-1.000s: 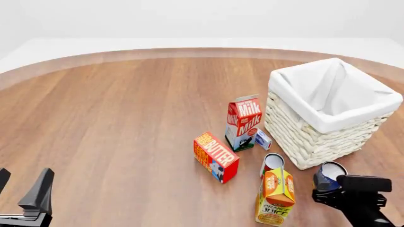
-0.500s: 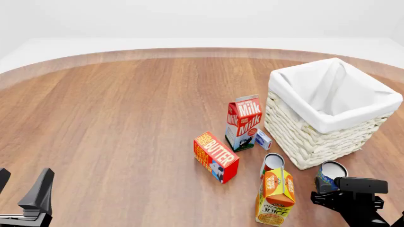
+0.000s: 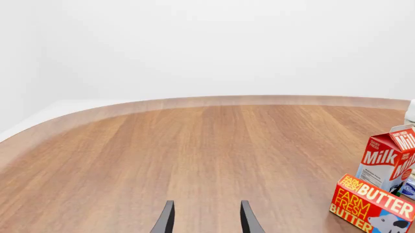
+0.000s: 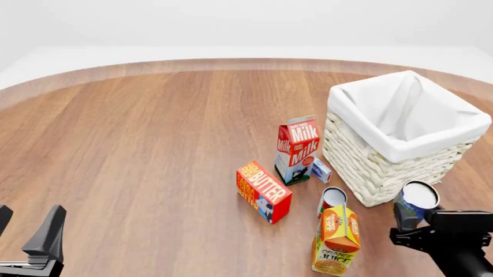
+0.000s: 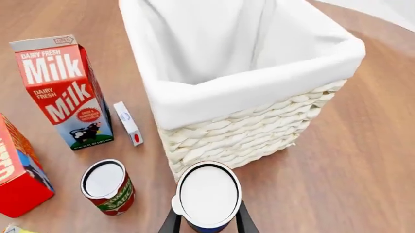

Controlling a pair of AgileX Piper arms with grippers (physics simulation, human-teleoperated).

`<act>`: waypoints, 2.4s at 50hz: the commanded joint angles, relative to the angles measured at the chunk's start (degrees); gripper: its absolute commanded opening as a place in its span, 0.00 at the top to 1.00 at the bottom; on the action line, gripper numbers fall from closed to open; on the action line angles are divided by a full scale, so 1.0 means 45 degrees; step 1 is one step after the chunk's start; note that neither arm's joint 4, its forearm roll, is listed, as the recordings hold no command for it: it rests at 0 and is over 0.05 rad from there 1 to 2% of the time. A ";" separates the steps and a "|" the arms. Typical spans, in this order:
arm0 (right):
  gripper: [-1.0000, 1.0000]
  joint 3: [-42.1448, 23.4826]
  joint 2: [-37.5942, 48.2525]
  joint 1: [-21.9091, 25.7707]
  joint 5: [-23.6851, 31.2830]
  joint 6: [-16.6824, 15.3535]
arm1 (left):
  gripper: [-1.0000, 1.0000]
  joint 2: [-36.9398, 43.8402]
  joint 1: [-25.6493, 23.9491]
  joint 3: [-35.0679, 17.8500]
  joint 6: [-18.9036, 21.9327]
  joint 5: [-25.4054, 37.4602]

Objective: Pick up the alphabet soup, and put it in the basket.

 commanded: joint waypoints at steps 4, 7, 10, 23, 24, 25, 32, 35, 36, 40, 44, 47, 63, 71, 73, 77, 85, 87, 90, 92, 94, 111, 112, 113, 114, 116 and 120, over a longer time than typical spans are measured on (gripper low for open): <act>1.00 -0.0001 -0.2550 0.0239 0.1818 0.0163 | 0.00 0.0000 0.0000 0.0000 0.0000 0.0000; 1.00 -0.0002 -0.2783 0.0266 0.1970 0.0150 | 0.00 0.0000 0.0000 0.0000 0.0000 0.0000; 1.00 -0.0003 -0.3065 0.0291 0.2170 0.0123 | 0.00 0.0000 0.0000 0.0000 0.0000 0.0000; 1.00 -0.0008 -0.4379 0.0433 0.3042 0.0008 | 0.00 0.0000 0.0000 0.0000 0.0000 0.0000; 1.00 -0.0011 -0.4477 0.0452 0.3101 0.0011 | 0.00 0.0000 0.0000 0.0000 0.0000 0.0000; 1.00 -0.0014 -0.4510 0.0459 0.3123 0.0017 | 0.00 0.0000 0.0000 0.0000 0.0000 0.0000; 1.00 -0.0092 -0.5014 0.0598 0.3496 -0.0037 | 0.00 0.0000 0.0000 0.0000 0.0000 0.0000; 1.00 -0.0196 -0.5338 0.0634 0.3810 -0.0064 | 0.00 0.0000 0.0000 0.0000 0.0000 0.0000; 1.00 -0.0267 -0.5439 0.0643 0.3931 -0.0107 | 0.00 0.0000 0.0000 0.0000 0.0000 0.0000; 1.00 -0.0545 -0.5980 0.0659 0.4462 -0.0082 | 0.00 0.0000 0.0000 0.0000 0.0000 0.0000; 1.00 -0.0570 -0.6059 0.0680 0.4515 -0.0148 | 0.00 0.0000 0.0000 0.0000 0.0000 0.0000; 1.00 -0.0824 -0.6486 0.0770 0.5032 -0.0224 | 0.00 0.0000 0.0000 0.0000 0.0000 0.0000; 1.00 -0.1848 -0.7120 0.0949 0.6070 -0.0511 | 0.00 0.0000 0.0000 0.0000 0.0000 0.0000; 1.00 -0.2303 -0.7377 0.1069 0.6424 -0.0618 | 0.00 0.0000 0.0000 0.0000 0.0000 0.0000; 1.00 -0.2362 -0.7428 0.1079 0.6487 -0.0640 | 0.00 0.0000 0.0000 0.0000 0.0000 0.0000; 1.00 -0.2516 -0.7521 0.1092 0.6616 -0.0683 | 0.00 0.0000 0.0000 0.0000 0.0000 0.0000; 1.00 -0.2963 -0.7820 0.1115 0.7082 -0.0801 | 0.00 0.0000 0.0000 0.0000 0.0000 0.0000; 1.00 -0.3052 -0.7822 0.1111 0.7124 -0.0802 | 0.00 0.0000 0.0000 0.0000 0.0000 0.0000; 1.00 -0.3278 -0.7709 0.1161 0.7110 -0.0814 | 0.00 0.0000 0.0000 0.0000 0.0000 0.0000; 1.00 -0.3403 -0.7577 0.1170 0.7051 -0.0823 | 0.00 0.0000 0.0000 0.0000 0.0000 0.0000; 1.00 -0.3506 -0.7443 0.1180 0.6994 -0.0844 | 0.00 0.0000 0.0000 0.0000 0.0000 0.0000; 1.00 -0.4770 -0.6808 0.1217 0.7084 -0.1055 | 0.00 0.0000 0.0000 0.0000 0.0000 0.0000; 1.00 -0.4802 -0.6770 0.1225 0.7079 -0.1071 | 0.00 0.0000 0.0000 0.0000 0.0000 0.0000; 1.00 -0.4864 -0.6767 0.1208 0.7100 -0.1088 | 0.00 0.0000 0.0000 0.0000 0.0000 0.0000; 1.00 -0.4901 -0.6761 0.1217 0.7116 -0.1101 | 0.00 0.0000 0.0000 0.0000 0.0000 0.0000; 1.00 -0.5032 -0.6722 0.1224 0.7155 -0.1135 | 0.00 0.0000 0.0000 0.0000 0.0000 0.0000; 1.00 -0.5216 -0.6715 0.1178 0.7193 -0.1220 | 0.00 0.0000 0.0000 0.0000 0.0000 0.0000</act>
